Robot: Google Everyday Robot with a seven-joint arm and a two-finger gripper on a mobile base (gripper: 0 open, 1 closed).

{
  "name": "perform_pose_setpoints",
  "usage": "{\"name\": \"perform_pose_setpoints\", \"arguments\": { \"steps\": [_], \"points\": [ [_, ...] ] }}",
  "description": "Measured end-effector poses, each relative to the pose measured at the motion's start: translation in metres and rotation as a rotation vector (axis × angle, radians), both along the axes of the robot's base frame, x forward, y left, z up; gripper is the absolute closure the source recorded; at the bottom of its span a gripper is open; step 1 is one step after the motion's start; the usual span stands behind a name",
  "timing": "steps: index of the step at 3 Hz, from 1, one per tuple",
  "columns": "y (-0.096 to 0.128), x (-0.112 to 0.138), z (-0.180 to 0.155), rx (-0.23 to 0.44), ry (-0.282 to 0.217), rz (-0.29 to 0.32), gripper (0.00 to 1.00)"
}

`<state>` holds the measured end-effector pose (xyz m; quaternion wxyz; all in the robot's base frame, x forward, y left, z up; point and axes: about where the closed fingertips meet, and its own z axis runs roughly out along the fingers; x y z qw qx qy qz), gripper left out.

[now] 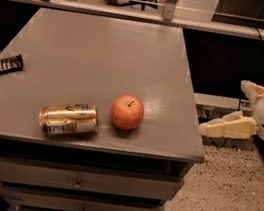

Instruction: Move apple near orange can

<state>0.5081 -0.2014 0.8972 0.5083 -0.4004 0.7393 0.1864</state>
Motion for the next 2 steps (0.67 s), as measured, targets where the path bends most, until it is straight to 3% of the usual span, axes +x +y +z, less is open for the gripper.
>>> {"name": "perform_pose_setpoints", "arguments": {
  "steps": [1,2],
  "points": [
    [-0.046,0.028,0.029,-0.013,-0.102,-0.101,0.00],
    [-0.054,0.033,0.040,-0.014,-0.130,-0.121,0.00]
  ]
}}
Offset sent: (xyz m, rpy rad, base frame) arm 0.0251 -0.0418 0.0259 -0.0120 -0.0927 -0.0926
